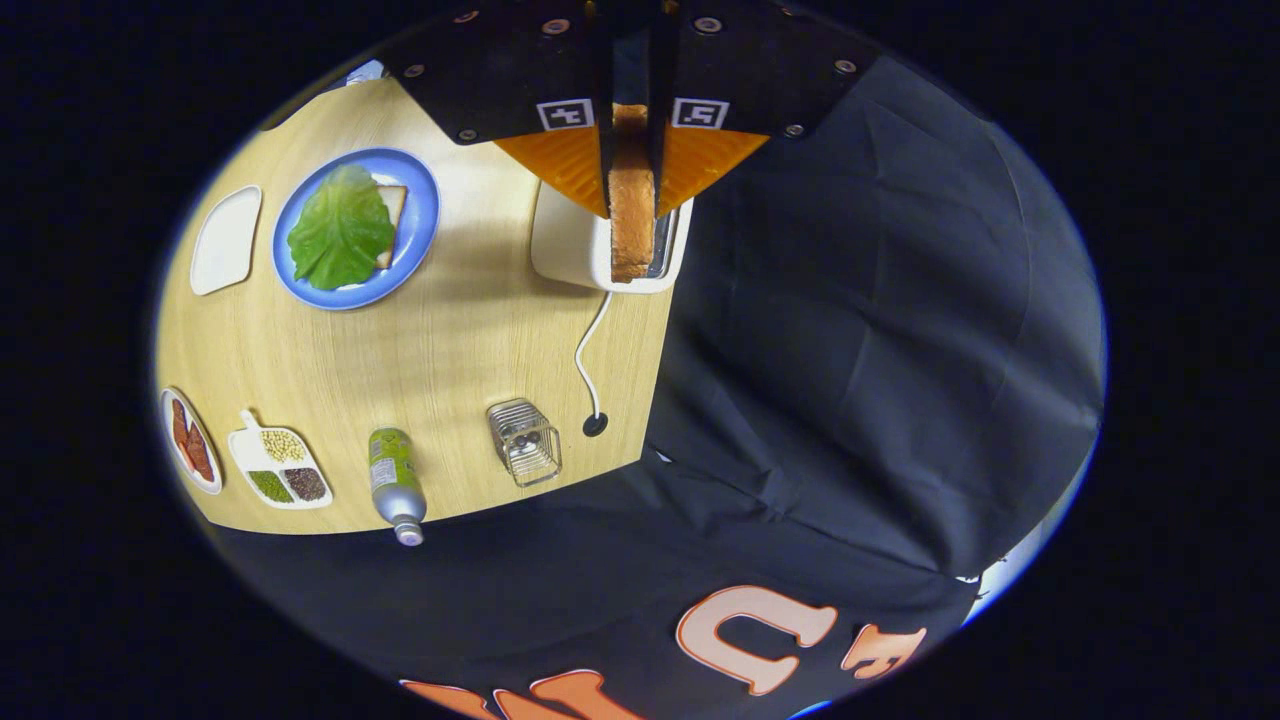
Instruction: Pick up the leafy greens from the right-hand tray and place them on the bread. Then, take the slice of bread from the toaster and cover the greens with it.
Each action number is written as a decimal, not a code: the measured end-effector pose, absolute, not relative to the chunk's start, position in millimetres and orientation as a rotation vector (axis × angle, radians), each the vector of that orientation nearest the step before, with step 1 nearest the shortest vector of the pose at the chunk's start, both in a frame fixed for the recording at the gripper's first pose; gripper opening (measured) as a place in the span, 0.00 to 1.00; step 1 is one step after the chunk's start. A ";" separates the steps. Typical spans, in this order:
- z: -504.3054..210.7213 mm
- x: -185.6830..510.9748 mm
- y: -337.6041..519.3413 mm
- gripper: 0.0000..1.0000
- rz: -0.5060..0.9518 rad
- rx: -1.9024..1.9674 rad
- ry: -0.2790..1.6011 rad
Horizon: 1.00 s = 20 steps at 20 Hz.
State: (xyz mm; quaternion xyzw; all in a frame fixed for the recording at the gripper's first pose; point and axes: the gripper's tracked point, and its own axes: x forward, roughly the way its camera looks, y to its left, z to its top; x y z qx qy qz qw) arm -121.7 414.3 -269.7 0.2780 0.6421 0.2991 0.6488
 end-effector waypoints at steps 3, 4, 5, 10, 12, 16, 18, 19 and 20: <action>-275.8 -117.7 394.6 0.14 0.673 0.656 1.452; -279.2 -116.2 386.3 0.14 0.669 0.661 1.448; -283.4 -115.5 378.2 0.14 0.669 0.666 1.442; -309.8 -116.9 346.5 0.14 0.654 0.703 1.435; -324.3 -122.7 335.7 0.14 0.646 0.708 1.448; -358.0 -133.1 314.6 0.14 0.614 0.715 1.476; -371.9 -136.4 309.8 0.14 0.611 0.734 1.478; -378.0 -138.5 305.2 0.14 0.608 0.738 1.478; -384.0 -140.6 300.7 0.14 0.608 0.736 1.480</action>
